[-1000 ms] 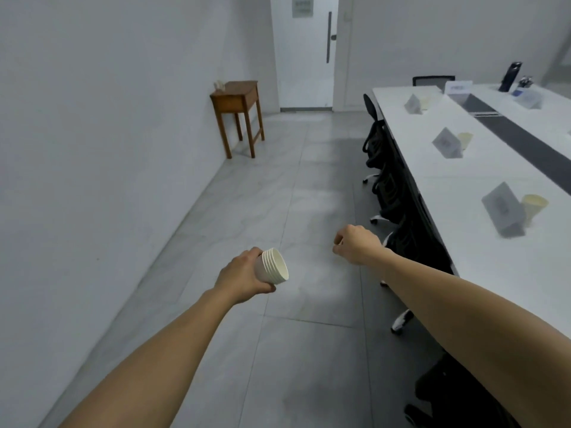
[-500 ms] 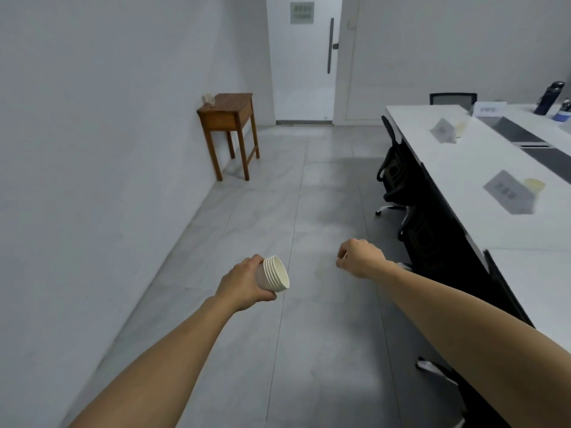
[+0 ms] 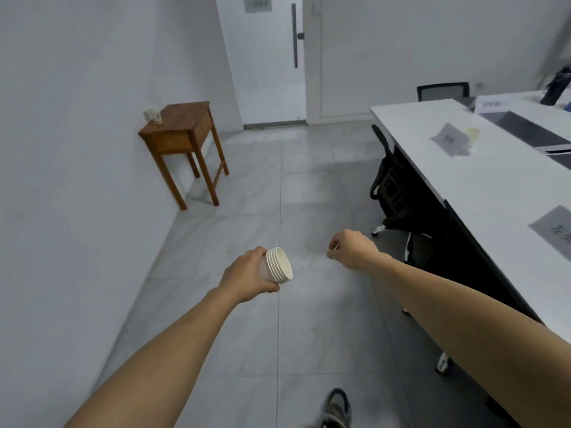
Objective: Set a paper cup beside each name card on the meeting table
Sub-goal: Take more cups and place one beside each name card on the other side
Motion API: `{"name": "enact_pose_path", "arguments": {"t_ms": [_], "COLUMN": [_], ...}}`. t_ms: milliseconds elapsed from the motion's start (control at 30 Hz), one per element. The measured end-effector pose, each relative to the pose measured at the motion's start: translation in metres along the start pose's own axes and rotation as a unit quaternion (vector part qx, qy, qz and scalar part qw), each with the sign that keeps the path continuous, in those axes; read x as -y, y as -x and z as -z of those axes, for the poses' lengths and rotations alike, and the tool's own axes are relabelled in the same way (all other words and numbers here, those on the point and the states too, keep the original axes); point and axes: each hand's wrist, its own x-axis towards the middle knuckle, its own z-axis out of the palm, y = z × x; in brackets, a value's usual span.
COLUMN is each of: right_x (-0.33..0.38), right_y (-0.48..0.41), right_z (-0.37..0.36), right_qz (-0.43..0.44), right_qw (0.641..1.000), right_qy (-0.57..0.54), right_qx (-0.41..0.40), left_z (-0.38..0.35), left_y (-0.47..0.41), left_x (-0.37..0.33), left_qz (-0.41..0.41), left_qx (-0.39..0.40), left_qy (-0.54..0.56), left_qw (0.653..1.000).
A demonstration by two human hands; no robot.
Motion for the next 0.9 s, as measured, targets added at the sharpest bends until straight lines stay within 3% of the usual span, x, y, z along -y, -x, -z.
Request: {"name": "enact_pose_path", "arguments": {"t_ms": [267,467,700,900], "right_x": [0.023,0.044,0.079,0.074], "right_y": [-0.27,-0.451,-0.678,-0.825], "right_z": [0.095,0.109,0.164,0.232], "right_qz": [0.005,0.018,-0.002,-0.035], "right_qw": [0.999,0.998,0.999,0.999], "right_qy": [0.037,0.05,0.046,0.019], "right_qx": [0.014,0.024,0.021,-0.007], "left_z": [0.073,0.103,0.171,0.221], "left_y": [-0.253,-0.423,-0.662,-0.855], "left_x": [0.017,0.066,0.112,0.089], "left_qz": [0.025,0.04,0.022,-0.028], "left_qx": [-0.025,-0.028,-0.003,0.028], "left_qy": [0.001,0.009,0.014,0.006], "left_qw": [0.999,0.999,1.0,0.999]}}
